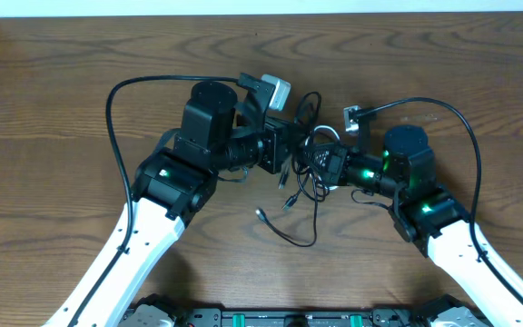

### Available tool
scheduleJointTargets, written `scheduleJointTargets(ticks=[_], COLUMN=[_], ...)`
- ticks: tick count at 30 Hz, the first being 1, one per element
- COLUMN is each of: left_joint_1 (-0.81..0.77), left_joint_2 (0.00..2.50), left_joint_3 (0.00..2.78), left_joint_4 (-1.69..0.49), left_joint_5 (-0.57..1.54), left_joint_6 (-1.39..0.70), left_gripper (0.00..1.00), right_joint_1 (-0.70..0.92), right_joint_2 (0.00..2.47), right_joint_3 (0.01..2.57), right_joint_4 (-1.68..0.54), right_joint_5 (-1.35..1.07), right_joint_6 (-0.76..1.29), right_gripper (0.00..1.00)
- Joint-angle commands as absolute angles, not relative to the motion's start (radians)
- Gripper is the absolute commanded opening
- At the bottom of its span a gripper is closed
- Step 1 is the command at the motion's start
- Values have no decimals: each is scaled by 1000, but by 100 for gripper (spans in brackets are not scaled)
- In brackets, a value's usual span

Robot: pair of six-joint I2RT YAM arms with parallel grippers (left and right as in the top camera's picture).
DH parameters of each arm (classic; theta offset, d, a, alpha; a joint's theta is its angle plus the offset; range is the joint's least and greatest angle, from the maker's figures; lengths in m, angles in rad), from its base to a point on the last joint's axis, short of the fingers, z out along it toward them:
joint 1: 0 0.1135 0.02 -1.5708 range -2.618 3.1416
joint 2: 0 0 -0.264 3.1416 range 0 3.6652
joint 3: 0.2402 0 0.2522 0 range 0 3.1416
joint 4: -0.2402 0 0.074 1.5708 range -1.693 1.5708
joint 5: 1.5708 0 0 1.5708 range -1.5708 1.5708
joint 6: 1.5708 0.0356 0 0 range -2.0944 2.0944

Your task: Untangle cables

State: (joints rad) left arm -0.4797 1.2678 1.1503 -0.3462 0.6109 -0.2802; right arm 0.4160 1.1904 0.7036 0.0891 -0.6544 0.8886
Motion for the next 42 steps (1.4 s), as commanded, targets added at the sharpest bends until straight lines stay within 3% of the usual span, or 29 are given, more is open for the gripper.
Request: scheduleJointTargets(ticks=[1, 7, 11, 19, 23, 27, 34, 42], left_joint_1=[-472, -472, -473, -508, -542, -550, -548, -548], left_joint_2=[1267, 1269, 1283, 1356, 1385, 1384, 1382, 1382], left_joint_3=[1161, 1160, 1148, 1143, 1143, 1143, 1143, 1143], left_joint_4=[-401, -539, -553, -553, -537, -504, -435, -426], left_joint_5=[474, 285, 276, 278, 279, 296, 408, 413], left_joint_6=[-165, -139, -163, -204, -204, -208, -207, -208], left_gripper=[7, 7, 8, 8, 8, 8, 8, 8], right_joint_1=[367, 204, 112, 105, 105, 108, 175, 302], right_joint_2=[1177, 1143, 1143, 1143, 1143, 1145, 1145, 1144], right_joint_3=[707, 707, 707, 707, 707, 707, 707, 707], right_joint_4=[92, 141, 283, 627, 722, 582, 23, -26], right_joint_5=[-767, -1001, -1190, -1225, -1225, -1230, -986, -872], right_joint_6=[815, 824, 952, 1175, 1147, 928, 573, 538], right_gripper=[1, 1, 1, 1, 1, 2, 14, 17])
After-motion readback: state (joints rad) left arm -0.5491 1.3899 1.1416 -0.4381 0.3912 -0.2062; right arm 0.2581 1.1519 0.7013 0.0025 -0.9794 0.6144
